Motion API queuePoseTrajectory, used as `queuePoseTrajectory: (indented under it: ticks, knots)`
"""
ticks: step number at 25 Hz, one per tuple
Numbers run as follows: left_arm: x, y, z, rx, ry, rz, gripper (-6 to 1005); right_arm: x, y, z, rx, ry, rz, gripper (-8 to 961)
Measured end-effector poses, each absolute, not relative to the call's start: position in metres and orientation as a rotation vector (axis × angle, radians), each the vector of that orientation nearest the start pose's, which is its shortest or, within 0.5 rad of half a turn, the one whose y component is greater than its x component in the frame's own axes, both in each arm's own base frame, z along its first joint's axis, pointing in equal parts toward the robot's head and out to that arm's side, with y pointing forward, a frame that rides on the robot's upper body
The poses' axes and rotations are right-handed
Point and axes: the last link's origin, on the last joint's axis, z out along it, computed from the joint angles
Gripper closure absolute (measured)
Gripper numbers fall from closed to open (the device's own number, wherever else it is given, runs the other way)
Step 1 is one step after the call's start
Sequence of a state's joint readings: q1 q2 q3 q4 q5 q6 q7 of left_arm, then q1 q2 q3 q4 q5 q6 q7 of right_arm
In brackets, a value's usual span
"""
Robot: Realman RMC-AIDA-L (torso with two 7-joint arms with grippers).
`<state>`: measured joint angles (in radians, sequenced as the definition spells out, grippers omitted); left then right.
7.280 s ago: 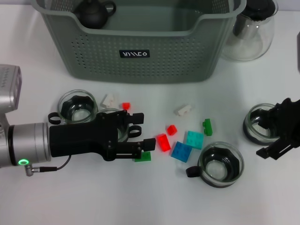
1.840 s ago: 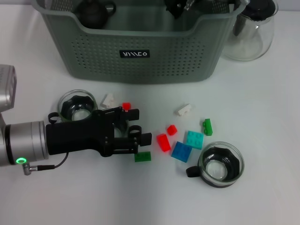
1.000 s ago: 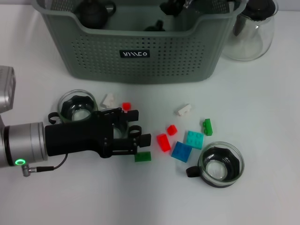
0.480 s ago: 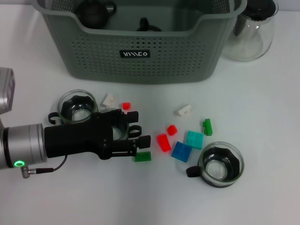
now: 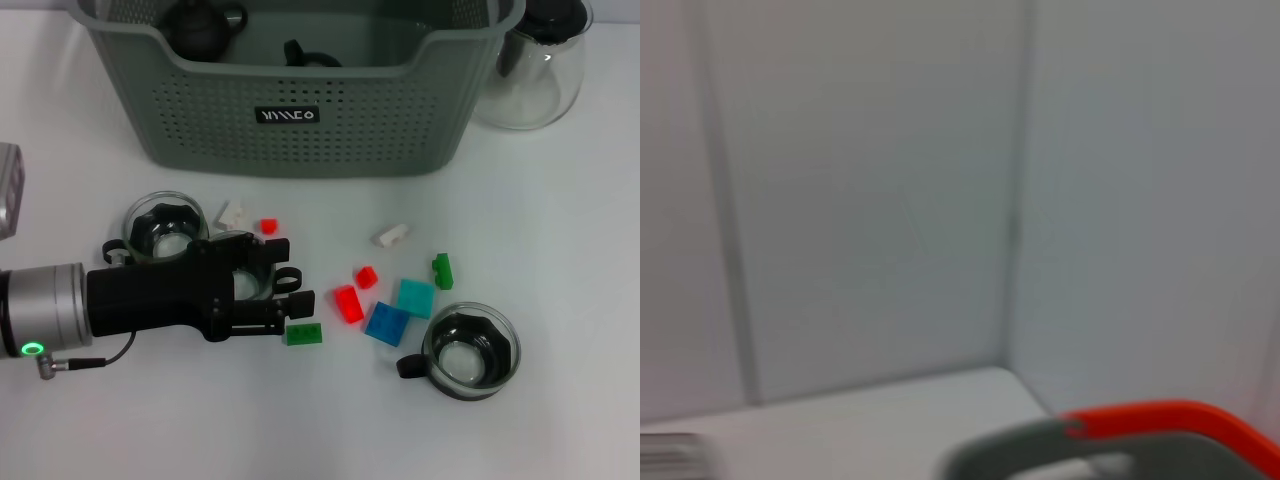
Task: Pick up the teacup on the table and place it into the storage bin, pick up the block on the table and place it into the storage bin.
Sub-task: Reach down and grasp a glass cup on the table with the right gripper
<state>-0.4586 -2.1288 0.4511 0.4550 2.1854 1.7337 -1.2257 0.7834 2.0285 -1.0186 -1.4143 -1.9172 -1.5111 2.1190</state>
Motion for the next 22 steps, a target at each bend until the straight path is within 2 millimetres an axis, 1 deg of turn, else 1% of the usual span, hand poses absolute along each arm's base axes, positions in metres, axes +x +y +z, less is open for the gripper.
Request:
queuePoseTrajectory:
  ticks: [2,4,8,11,14,15,16,17,20,22]
  knots:
    - [-0.282,0.259,-0.039,-2.775,-0.805,-0.952,139,0.052,0.375,0.098,-2.825,0.154,0.641,133]
    - [-0.282,0.26,-0.039,-2.775,-0.805,-0.949,139,0.068,0.364,0.105,-2.876,0.132,0.632,134]
    - [-0.284,0.261,-0.038,-2.771,-0.803,-0.929,139,0.098,0.344,0.106,-2.99,0.083,0.547,136]
    - [-0.285,0.261,-0.037,-2.771,-0.801,-0.923,139,0.122,0.335,0.105,-3.057,0.116,0.458,138]
    - [-0.285,0.262,-0.037,-2.771,-0.797,-0.921,139,0.146,0.332,0.102,-3.091,0.226,0.329,142]
    - [-0.285,0.262,-0.037,-2.771,-0.796,-0.921,139,0.158,0.333,0.099,-3.095,0.293,0.246,146]
    - [-0.285,0.262,-0.037,-2.771,-0.796,-0.921,139,0.163,0.333,0.097,-3.094,0.328,0.199,146]
    - [-0.285,0.262,-0.037,-2.771,-0.796,-0.92,139,0.163,0.333,0.097,-3.094,0.328,0.199,146]
    - [-0.285,0.262,-0.037,-2.774,-0.793,-0.92,139,0.174,0.334,0.091,-3.086,0.412,0.06,145]
    - [-0.284,0.262,-0.037,-2.779,-0.787,-0.922,139,0.175,0.335,0.083,-3.092,0.448,-0.027,145]
